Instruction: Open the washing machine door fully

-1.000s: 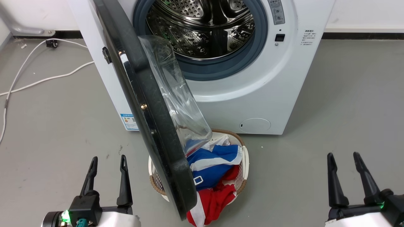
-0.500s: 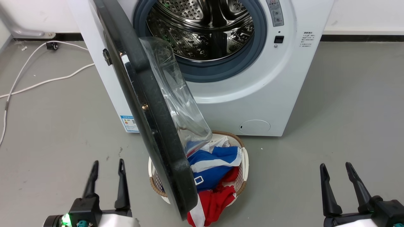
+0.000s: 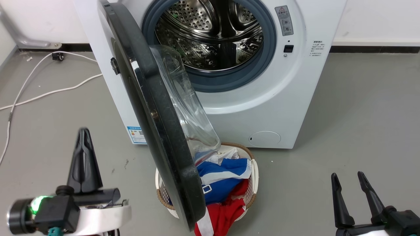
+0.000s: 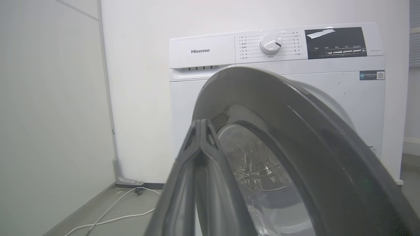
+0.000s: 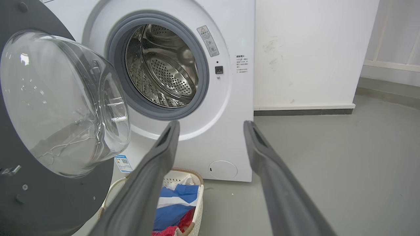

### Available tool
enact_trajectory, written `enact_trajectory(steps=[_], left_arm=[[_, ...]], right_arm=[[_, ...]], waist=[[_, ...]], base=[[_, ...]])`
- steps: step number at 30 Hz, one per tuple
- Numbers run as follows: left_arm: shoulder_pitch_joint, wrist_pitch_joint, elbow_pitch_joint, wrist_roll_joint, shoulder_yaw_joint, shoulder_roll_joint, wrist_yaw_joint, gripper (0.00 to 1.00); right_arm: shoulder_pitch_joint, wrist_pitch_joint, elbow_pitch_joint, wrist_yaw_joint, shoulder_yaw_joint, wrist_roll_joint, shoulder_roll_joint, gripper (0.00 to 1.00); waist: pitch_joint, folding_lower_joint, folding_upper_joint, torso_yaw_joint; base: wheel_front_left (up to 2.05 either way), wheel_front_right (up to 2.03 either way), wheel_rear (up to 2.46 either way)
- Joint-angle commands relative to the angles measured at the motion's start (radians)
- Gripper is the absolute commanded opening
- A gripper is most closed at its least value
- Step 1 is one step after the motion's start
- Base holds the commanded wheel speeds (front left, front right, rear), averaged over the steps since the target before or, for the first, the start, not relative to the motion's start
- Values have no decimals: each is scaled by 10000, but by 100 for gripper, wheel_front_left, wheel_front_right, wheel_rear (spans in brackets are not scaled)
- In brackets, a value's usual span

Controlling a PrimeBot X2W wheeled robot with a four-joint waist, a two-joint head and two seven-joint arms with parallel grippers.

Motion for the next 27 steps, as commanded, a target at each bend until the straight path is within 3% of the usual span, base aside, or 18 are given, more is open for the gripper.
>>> enact_trajectory(steps=[1, 7, 14, 27], left_arm=[[-146, -22, -333, 116, -64, 29, -53, 0], [-497, -20, -1993, 541, -838, 47, -249, 0], [-795, -20, -2801, 817, -2233, 69, -697, 0], [-512, 7, -1196, 560, -4837, 120, -1559, 0]], right_arm=[[132, -21, -39, -2, 0, -29, 31, 100], [135, -21, -61, -2, 46, -55, 29, 100], [136, -21, -135, -2, 119, 6, 30, 100], [-9, -21, -301, -2, 123, -32, 30, 100]], waist=[[-22, 0, 0, 9], [-69, 0, 0, 31], [-68, 0, 0, 15], [126, 0, 0, 21]], base=[[0, 0, 0], [0, 0, 0], [0, 0, 0], [0, 0, 0]])
